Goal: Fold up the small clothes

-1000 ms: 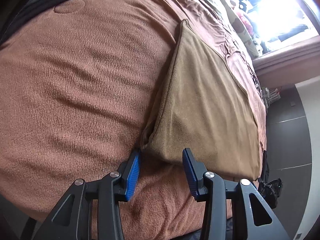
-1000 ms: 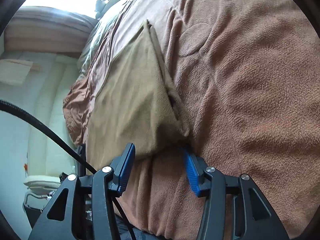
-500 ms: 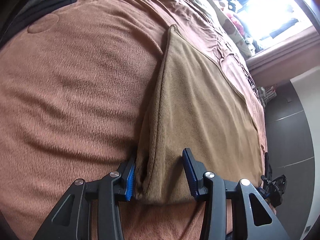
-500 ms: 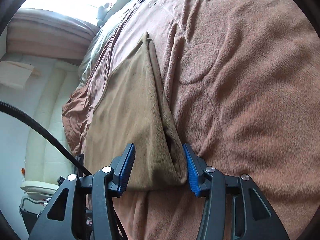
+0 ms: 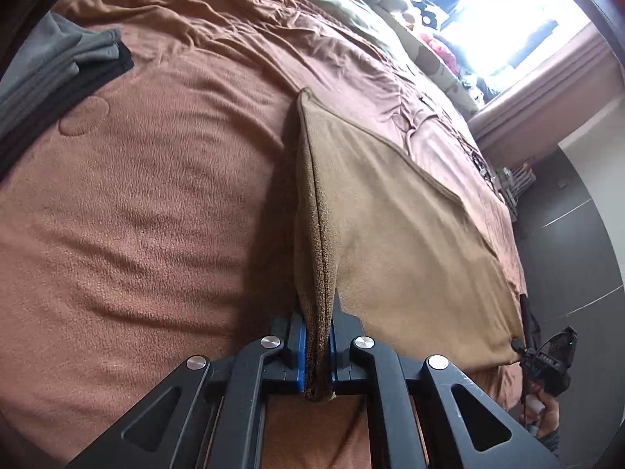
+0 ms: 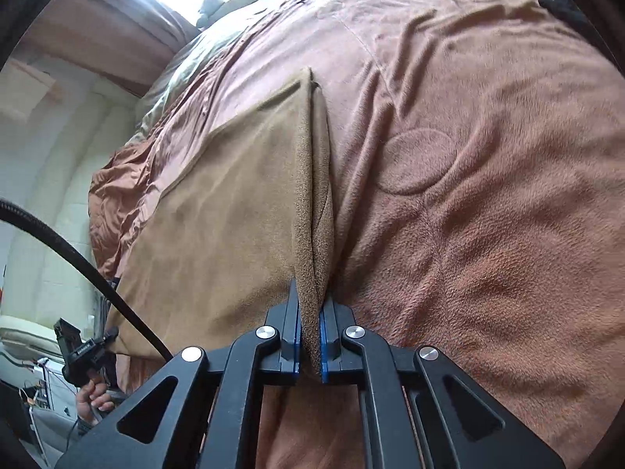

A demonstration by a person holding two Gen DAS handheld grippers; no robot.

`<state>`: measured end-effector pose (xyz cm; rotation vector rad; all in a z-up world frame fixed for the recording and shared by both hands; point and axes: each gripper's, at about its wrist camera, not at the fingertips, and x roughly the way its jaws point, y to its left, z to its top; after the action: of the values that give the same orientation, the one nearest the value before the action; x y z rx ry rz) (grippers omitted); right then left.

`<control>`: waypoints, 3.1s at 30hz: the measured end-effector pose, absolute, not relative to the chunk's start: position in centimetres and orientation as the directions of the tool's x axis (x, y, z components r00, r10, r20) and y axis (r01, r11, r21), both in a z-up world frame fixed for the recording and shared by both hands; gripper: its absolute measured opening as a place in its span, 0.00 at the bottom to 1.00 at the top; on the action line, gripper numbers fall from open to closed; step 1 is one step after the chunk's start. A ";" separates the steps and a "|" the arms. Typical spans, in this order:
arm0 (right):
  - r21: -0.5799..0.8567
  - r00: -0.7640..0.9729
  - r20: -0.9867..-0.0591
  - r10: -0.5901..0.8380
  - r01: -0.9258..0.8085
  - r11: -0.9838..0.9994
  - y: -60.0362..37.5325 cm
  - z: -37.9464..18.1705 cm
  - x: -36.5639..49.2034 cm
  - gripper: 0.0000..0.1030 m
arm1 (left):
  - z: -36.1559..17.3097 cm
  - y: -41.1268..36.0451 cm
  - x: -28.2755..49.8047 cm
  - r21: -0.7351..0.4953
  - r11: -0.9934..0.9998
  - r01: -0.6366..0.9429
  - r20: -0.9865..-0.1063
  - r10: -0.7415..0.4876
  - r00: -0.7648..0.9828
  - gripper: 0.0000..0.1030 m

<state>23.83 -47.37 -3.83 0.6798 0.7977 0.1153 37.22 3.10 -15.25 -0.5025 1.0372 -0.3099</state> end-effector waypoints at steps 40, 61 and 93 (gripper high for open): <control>0.254 0.731 -0.672 0.120 0.076 0.964 -39.4 3.3 18.1 0.72 | -19.3 7.6 27.3 -0.691 0.717 -0.093 -0.669 -0.586 0.457 0.53; 0.259 0.474 -0.816 0.329 -0.208 0.943 -23.8 -0.4 29.8 0.48 | -21.0 9.3 25.9 -0.719 0.666 -0.198 -0.659 -0.565 0.496 0.20; 0.156 0.487 -0.859 0.161 -0.051 0.986 -21.0 -3.5 49.4 0.07 | -21.1 9.1 23.5 -0.738 0.582 -0.342 -0.661 -0.521 0.540 0.20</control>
<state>49.36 -21.00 -3.48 0.1150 1.0552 0.1296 23.52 9.09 -21.06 -0.9897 1.0389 -0.1299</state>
